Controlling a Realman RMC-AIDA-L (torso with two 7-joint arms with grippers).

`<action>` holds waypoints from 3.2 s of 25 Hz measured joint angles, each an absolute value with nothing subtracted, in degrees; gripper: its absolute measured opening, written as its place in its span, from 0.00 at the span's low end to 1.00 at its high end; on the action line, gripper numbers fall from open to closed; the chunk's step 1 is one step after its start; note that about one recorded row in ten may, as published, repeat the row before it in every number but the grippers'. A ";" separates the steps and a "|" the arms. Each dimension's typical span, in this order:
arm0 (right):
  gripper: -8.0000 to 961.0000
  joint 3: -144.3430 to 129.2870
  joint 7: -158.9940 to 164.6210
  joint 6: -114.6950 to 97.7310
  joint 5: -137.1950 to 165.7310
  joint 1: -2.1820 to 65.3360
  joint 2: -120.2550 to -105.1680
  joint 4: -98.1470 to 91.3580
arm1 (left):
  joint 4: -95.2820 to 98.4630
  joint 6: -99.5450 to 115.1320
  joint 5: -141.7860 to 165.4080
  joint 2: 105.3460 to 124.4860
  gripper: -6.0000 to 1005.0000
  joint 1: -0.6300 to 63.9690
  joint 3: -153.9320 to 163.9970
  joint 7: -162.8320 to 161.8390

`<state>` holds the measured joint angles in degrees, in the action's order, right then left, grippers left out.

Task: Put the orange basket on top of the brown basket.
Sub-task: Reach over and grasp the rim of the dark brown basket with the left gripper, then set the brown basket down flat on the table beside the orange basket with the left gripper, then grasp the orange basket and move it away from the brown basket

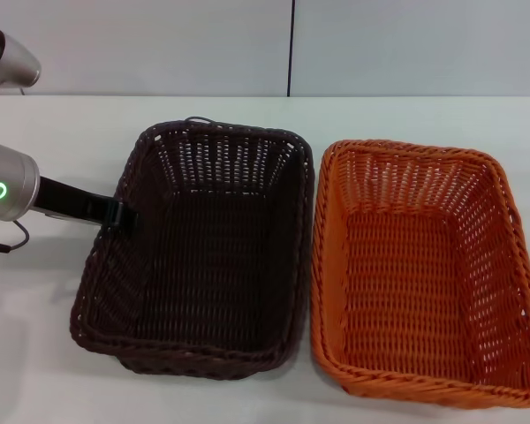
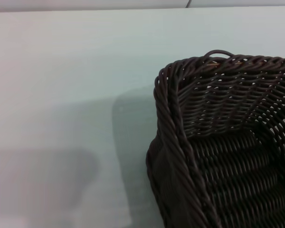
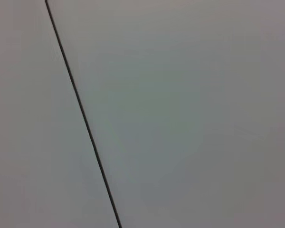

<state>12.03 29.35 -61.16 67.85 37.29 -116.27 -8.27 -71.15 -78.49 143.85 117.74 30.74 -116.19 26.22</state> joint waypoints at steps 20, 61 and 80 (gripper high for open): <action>0.60 12.13 29.35 -60.31 67.85 37.32 -116.23 -8.17 | -80.72 -94.23 143.86 114.33 0.20 35.89 -127.56 41.37; 0.60 10.31 33.57 -59.17 68.54 34.45 -116.20 -8.37 | -64.10 -85.06 133.45 118.02 0.48 47.10 -124.04 62.17; 0.60 -35.63 101.43 -102.04 125.89 32.79 -103.31 -53.56 | -66.94 -73.42 83.57 118.38 0.86 27.22 -115.75 75.56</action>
<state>-35.63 101.44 -102.04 125.89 32.79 -103.31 -53.56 -66.94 -73.42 83.57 118.38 27.22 -115.75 75.57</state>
